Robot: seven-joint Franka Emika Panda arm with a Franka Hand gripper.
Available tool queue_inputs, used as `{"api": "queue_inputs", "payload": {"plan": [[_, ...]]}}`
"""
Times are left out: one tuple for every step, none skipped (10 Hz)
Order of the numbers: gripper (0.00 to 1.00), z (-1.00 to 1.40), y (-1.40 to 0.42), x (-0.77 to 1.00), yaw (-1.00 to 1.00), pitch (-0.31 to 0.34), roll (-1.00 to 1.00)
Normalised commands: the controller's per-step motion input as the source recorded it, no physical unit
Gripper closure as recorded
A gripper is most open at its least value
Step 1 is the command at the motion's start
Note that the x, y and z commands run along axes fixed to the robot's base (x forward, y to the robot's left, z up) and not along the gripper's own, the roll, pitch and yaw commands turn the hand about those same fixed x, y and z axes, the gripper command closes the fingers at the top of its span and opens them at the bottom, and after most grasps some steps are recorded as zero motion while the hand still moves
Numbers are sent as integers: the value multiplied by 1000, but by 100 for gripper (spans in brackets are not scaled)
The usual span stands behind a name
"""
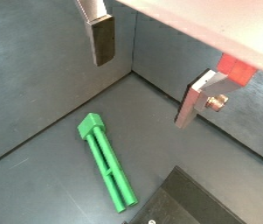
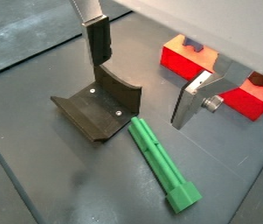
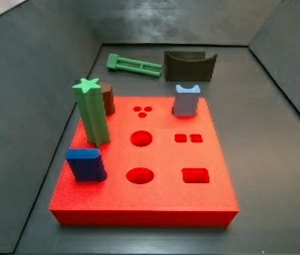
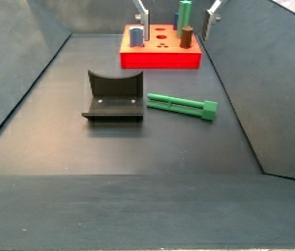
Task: Pick up the 3 prong object. Move up. Rotate the 3 prong object. Place the 3 prong object on the fixture. Regrasp the 3 prong object. Move to above the board. Insert the 3 prong object.
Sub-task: Pick up the 3 prong object.
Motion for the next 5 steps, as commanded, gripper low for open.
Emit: {"api": "queue_inputs", "payload": {"plan": [[0, -109, 0, 0, 66, 66, 119], [0, -226, 251, 0, 446, 0, 57], [0, -546, 83, 0, 946, -19, 63], [0, -683, 97, -3, 1000, -46, 31], [0, -734, 86, -91, 994, -97, 79]]}}
